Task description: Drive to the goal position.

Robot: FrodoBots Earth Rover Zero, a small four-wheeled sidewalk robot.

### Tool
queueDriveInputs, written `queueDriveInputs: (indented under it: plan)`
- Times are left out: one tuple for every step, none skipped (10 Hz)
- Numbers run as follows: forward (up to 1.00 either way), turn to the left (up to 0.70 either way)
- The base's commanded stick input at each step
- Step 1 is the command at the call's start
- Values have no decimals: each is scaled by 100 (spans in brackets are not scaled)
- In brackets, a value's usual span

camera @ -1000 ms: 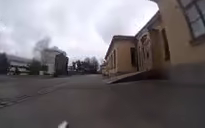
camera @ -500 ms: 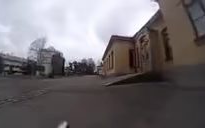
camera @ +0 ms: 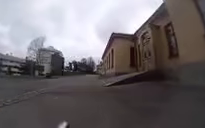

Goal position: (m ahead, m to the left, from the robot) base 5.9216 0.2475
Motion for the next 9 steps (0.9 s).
queueDriveInputs:
  plan:
    - [100,0]
    - [100,10]
    - [100,27]
    - [100,37]
    - [100,21]
    - [100,0]
    - [100,0]
    - [100,0]
    - [100,0]
